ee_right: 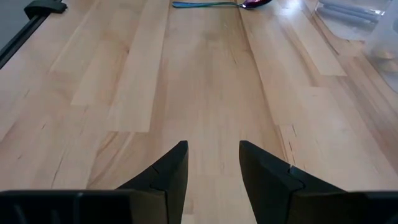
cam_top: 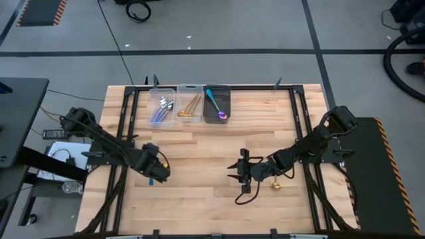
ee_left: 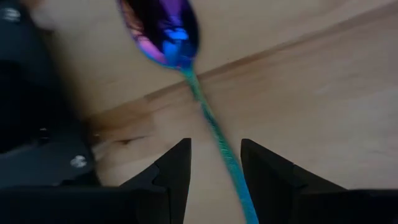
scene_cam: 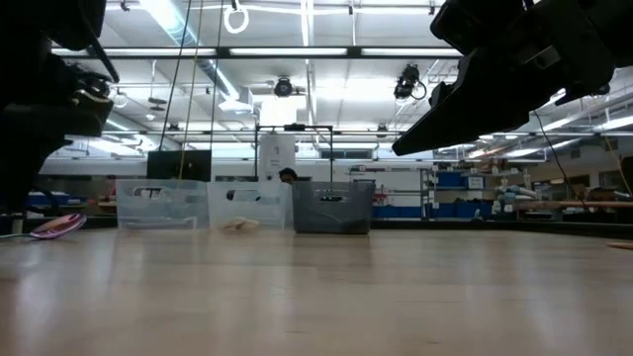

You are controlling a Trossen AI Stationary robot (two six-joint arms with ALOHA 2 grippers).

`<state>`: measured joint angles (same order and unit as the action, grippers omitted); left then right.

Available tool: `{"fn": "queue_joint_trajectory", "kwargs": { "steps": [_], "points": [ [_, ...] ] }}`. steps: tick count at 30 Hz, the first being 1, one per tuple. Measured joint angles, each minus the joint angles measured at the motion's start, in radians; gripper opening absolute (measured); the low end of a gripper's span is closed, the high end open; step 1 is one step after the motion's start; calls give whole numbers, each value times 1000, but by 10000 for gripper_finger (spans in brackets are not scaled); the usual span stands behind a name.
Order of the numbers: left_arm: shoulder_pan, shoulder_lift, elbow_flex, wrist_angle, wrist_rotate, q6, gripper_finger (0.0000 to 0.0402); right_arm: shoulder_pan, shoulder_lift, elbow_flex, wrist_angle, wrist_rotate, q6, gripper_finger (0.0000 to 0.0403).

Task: Sort silverware by color (type)
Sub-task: Put the iridescent spoon into the black bin

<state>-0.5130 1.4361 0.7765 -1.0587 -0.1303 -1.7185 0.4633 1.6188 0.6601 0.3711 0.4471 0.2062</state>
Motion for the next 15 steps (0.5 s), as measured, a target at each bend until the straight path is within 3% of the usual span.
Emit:
{"fn": "queue_joint_trajectory", "kwargs": {
  "steps": [15],
  "points": [
    [-6,94,-10,2,-51,61,148,0,0,0,1,-4,0,152]
  ]
}}
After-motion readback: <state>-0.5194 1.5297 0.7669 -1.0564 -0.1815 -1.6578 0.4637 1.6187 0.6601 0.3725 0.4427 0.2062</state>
